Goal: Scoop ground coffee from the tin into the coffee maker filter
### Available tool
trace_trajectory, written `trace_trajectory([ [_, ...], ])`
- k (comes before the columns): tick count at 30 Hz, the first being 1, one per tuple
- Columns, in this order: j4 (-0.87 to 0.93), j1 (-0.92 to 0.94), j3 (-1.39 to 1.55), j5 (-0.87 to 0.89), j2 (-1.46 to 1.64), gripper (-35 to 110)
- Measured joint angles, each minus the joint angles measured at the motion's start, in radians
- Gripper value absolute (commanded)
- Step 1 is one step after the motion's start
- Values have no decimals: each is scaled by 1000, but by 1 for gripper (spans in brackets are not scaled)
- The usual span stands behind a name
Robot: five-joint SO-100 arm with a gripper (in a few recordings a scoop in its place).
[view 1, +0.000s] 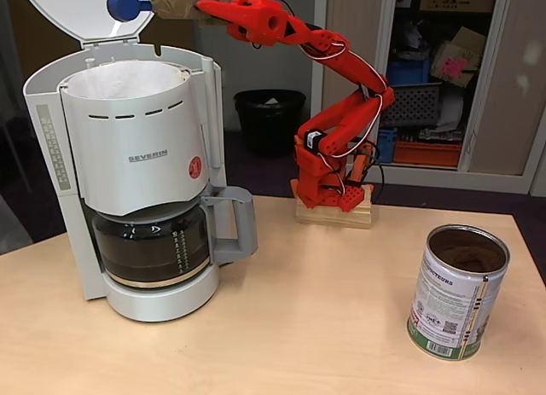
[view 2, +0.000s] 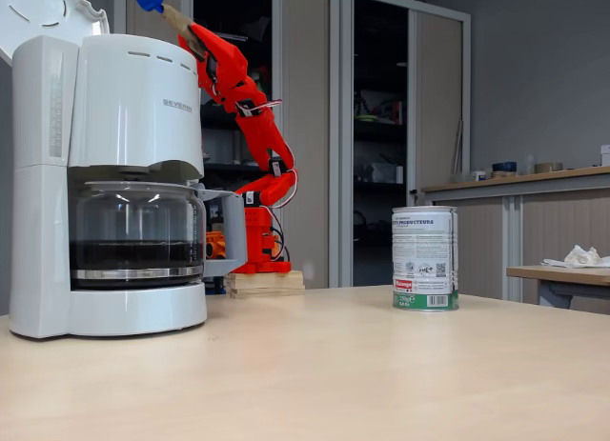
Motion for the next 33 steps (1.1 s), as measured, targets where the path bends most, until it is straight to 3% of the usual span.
trace_trajectory([
  [17, -170, -66, 26, 276, 2, 0],
  [33, -261, -61, 83, 433, -3, 0],
])
